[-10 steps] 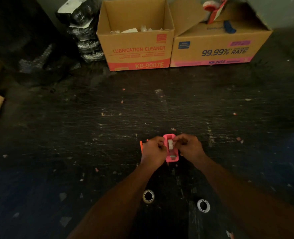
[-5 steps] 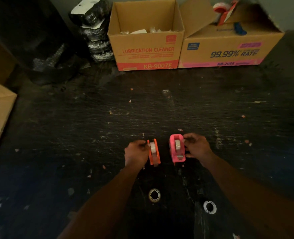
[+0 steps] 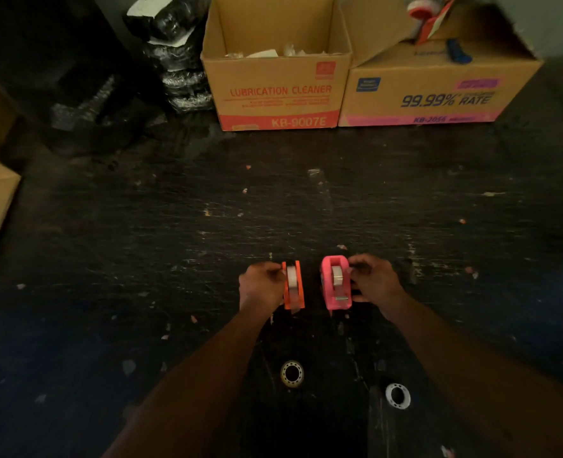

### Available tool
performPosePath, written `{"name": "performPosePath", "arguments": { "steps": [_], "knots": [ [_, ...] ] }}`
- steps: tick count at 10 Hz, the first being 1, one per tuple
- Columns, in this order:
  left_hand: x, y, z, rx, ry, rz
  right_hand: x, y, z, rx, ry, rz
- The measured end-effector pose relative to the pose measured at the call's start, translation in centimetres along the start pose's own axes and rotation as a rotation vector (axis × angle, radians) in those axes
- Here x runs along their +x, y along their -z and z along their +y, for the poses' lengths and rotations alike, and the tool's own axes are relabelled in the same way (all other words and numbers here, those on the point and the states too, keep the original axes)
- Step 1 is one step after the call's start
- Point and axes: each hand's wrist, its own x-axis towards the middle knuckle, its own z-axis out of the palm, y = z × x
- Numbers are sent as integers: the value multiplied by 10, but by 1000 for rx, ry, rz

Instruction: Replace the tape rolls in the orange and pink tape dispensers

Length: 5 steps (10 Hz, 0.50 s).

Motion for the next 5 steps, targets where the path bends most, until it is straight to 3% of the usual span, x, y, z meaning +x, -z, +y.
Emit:
{"name": "performPosePath", "arguments": {
  "steps": [3, 5],
  "knots": [
    [-17, 14, 13, 94, -66, 32, -14, 7, -7, -101, 9, 35],
    [-36, 38, 41, 124, -154, -8, -38, 21, -39, -151, 58, -45]
  ]
}}
